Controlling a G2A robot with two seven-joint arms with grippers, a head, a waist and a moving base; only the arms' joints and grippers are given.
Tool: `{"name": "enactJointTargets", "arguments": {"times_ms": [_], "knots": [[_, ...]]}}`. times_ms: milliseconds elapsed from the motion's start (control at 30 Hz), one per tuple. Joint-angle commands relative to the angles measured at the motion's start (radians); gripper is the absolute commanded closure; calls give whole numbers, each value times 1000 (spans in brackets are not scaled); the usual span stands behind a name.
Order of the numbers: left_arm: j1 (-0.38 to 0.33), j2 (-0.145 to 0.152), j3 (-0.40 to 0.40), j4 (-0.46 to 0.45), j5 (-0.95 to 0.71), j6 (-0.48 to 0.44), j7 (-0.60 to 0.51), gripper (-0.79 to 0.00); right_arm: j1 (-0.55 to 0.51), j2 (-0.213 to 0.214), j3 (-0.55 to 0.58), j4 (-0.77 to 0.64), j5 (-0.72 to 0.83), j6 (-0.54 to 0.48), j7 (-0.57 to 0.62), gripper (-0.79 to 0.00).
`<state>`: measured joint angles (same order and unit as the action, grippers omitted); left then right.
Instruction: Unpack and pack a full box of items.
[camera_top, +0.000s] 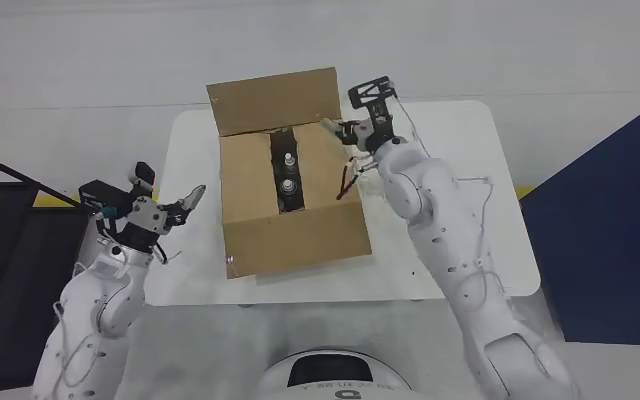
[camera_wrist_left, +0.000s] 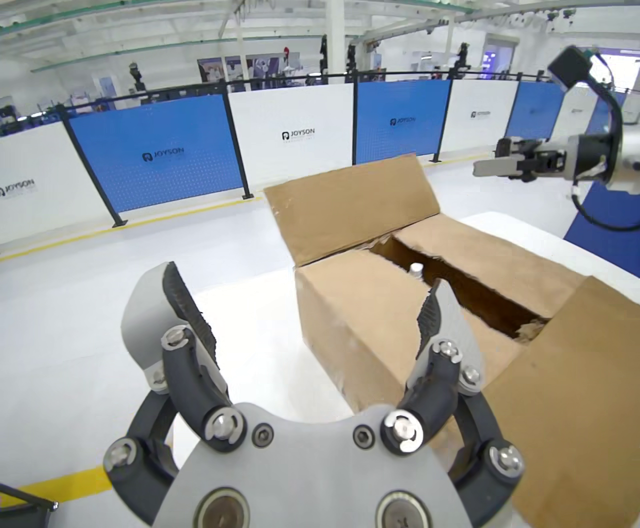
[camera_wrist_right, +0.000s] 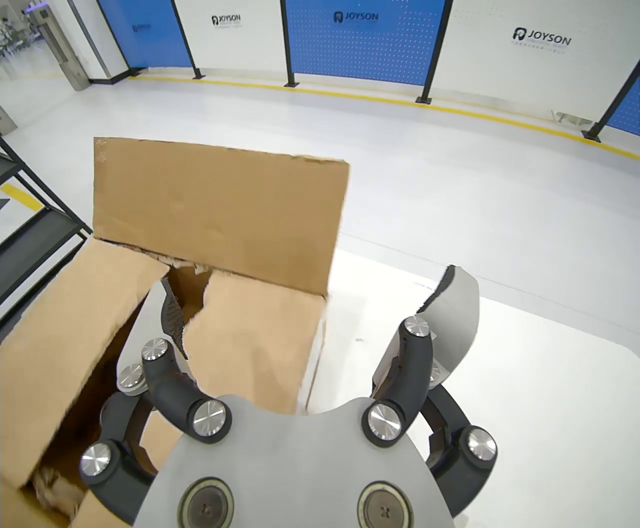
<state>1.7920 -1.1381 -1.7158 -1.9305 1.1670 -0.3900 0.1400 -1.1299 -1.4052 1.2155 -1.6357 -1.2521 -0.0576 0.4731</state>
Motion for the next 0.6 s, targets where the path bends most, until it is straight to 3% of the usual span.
{"name": "enactJointTargets", "arguments": {"times_ms": [0, 100, 167, 367, 567], "knots": [[-25, -1, 52, -45, 19, 0, -86, -785, -94, 15, 79, -63, -6, -27, 9, -785], [-83, -1, 137, -66, 80, 5, -246, -785, -156, 28, 141, -81, -2, -62, 24, -785], [-133, -4, 197, -55, 169, 57, -319, -785, -173, 33, 163, -63, -15, -64, 34, -785], [-227, -25, 382, 8, 418, 259, -351, -785, -182, 42, 177, 13, -23, -118, 31, -785], [-315, -44, 503, 81, 548, 344, -440, -785, -136, 45, 143, 99, -44, -169, 50, -785]]}}
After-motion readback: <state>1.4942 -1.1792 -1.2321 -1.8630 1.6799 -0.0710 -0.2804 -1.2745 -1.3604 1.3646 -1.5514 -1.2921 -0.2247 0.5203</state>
